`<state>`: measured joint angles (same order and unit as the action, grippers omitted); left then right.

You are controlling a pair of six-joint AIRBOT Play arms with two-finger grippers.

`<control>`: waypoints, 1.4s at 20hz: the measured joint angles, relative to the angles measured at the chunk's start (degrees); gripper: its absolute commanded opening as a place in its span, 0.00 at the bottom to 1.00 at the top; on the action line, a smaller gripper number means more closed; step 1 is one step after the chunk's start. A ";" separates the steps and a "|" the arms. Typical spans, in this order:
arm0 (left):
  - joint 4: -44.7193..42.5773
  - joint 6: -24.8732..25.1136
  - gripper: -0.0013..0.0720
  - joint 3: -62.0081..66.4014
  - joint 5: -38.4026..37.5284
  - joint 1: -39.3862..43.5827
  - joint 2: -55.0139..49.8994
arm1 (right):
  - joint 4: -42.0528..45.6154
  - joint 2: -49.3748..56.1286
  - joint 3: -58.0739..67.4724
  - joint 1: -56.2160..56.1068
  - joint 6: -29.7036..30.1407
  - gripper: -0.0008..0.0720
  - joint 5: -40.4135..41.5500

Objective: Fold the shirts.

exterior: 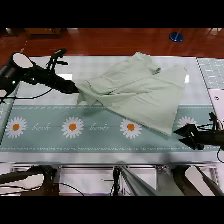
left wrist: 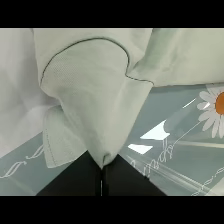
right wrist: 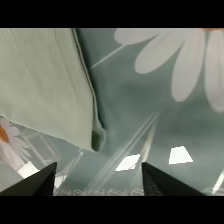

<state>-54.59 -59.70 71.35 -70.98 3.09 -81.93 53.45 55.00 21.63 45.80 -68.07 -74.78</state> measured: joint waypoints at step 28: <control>2.27 -0.70 0.04 40.26 0.11 -4.63 14.45 | -51.74 -5.62 53.22 -8.24 5.97 0.04 4.76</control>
<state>-52.31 -60.40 111.61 -70.87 -1.54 -67.48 1.72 49.39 74.85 37.56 -62.11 -70.02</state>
